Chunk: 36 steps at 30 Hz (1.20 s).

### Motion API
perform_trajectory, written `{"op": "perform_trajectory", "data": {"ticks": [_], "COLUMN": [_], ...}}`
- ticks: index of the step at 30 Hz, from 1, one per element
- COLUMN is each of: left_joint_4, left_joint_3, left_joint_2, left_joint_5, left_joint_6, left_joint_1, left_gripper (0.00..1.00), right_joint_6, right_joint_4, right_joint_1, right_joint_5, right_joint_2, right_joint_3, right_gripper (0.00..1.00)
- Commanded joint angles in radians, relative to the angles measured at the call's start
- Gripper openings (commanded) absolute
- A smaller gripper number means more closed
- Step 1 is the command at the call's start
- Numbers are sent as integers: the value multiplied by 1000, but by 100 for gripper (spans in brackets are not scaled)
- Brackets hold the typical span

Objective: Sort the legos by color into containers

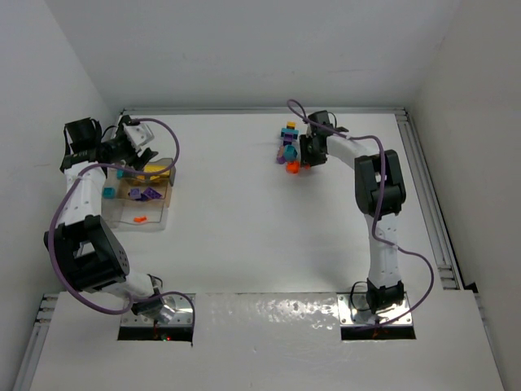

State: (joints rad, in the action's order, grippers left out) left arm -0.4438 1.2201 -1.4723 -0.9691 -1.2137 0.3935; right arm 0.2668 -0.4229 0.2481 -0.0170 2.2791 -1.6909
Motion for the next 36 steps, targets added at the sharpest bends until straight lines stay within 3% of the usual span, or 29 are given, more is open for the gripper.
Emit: {"op": "perform_trajectory", "data": {"ticks": [1,8,11,18,27,34,36], "left_joint_4": [30,43,51,47,53,39,21], "left_joint_3": [-2,-17,-18,-14,-13,-8,-2], "left_joint_2": [37,36,36,40,41,40,40], "left_joint_5": [-29,-39,-39,-34,-36,-42,-55], "left_joint_6": [14,16,23,22,26,22,14], "left_joint_1": [-2,-4,-7,-8,-8,-8,-8], "left_gripper": [68,68,68,68,68,68,68], "right_joint_6": [86,239,278,347,374,290,182], "right_joint_4": [-48,-37,-42,-82,-83,-70,-13], "right_joint_1": [2,19,37,39,40,40,40], "right_joint_5": [70,153,199,235,238,255,189], "right_joint_2": [5,-46,-44,-10,-9,-26,-56], "right_joint_3": [-20,46,45,14,25,40,80], "right_gripper": [38,48,47,30,20,0,0]}}
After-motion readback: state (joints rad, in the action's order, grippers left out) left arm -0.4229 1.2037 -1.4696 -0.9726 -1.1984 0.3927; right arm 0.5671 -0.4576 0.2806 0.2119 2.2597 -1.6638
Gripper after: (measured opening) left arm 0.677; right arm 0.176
